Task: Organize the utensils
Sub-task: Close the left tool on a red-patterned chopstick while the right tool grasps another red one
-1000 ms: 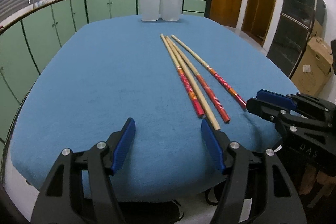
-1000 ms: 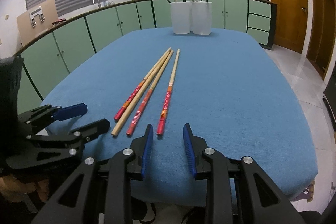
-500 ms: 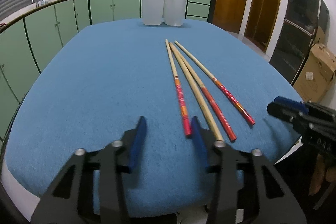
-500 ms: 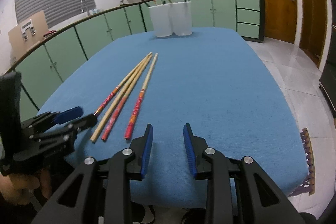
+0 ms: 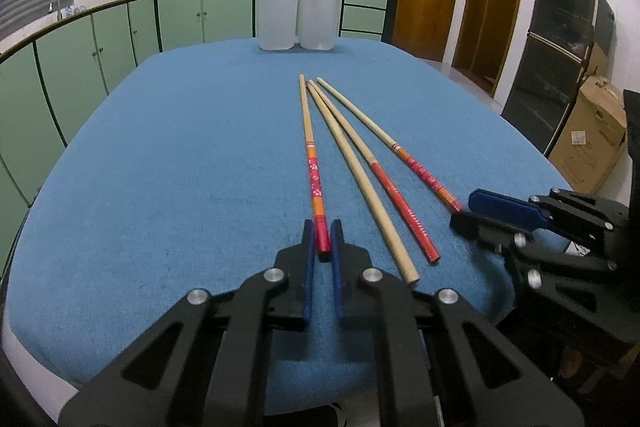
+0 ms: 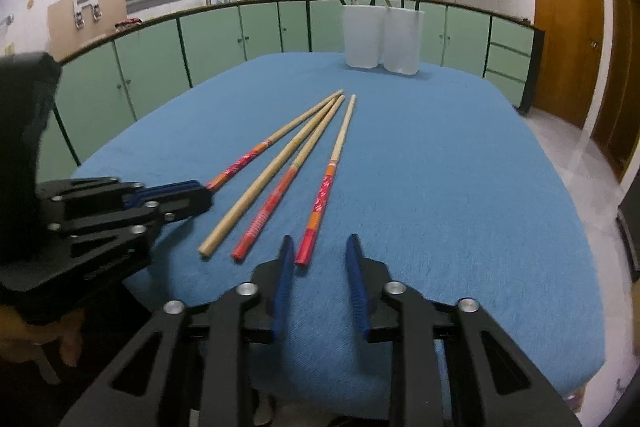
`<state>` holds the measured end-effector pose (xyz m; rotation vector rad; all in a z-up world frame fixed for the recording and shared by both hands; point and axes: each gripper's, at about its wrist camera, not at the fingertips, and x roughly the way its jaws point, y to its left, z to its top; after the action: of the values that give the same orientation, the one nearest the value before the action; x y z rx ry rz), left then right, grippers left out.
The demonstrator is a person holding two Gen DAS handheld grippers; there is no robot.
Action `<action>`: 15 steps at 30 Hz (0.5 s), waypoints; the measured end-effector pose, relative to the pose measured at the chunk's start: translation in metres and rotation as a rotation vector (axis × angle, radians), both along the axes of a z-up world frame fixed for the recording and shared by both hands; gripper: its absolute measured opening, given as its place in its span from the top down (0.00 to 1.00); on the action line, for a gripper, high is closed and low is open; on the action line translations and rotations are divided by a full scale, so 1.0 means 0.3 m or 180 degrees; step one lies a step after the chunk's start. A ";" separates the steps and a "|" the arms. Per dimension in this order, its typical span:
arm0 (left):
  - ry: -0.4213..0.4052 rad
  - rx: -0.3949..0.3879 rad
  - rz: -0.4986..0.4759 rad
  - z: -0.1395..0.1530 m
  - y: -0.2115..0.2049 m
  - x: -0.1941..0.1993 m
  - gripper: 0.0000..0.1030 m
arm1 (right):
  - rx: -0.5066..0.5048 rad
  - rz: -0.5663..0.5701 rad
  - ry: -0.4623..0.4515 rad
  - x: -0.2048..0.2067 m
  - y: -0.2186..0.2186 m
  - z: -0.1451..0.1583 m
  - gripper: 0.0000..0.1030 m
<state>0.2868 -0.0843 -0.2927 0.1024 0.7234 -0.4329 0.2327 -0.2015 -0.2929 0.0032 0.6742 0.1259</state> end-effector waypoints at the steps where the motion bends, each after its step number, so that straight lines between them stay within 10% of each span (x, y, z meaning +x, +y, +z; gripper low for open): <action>1: 0.0006 -0.0004 0.0001 0.000 0.001 0.000 0.92 | 0.0021 -0.0046 0.0009 0.004 -0.012 0.000 0.92; 15: 0.0043 -0.0034 0.0338 0.007 0.048 0.012 0.93 | 0.0183 -0.0308 0.0013 -0.015 -0.081 -0.009 0.89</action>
<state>0.2903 -0.0700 -0.2907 0.0508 0.7362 -0.3362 0.2281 -0.2257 -0.2955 0.0911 0.6731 0.0523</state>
